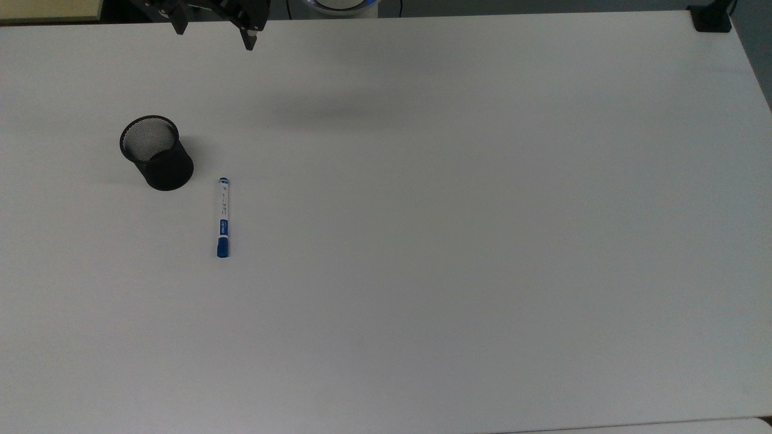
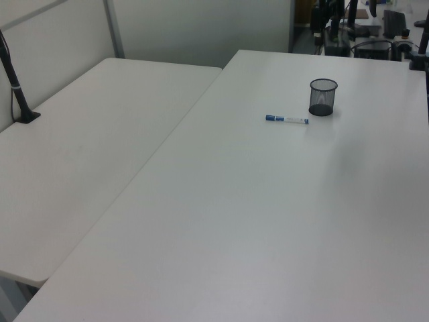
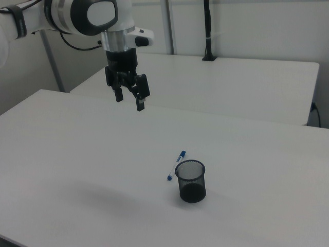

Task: Insert the marker
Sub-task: 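Move the open gripper down toward the blue-capped white marker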

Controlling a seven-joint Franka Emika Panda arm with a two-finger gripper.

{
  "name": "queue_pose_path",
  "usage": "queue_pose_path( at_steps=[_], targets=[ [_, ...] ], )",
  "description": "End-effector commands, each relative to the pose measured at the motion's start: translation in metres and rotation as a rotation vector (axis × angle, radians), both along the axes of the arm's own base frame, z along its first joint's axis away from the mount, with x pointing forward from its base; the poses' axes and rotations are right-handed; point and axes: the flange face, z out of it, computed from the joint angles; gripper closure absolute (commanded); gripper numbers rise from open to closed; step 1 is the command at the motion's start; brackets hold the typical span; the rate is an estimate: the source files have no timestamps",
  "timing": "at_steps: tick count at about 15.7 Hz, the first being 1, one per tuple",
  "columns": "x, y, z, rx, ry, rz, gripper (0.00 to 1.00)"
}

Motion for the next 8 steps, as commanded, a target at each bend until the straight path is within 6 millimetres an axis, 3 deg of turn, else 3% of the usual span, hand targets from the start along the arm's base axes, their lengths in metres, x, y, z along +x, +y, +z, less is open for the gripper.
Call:
queue_pose_path(
  at_steps=[1, 8],
  targets=[
    [0.0018, 0.0207, -0.0214, 0.019, 0.060, 0.039, 0.00],
    [0.0048, 0.0201, -0.0222, 0.013, 0.052, 0.049, 0.00]
  ],
)
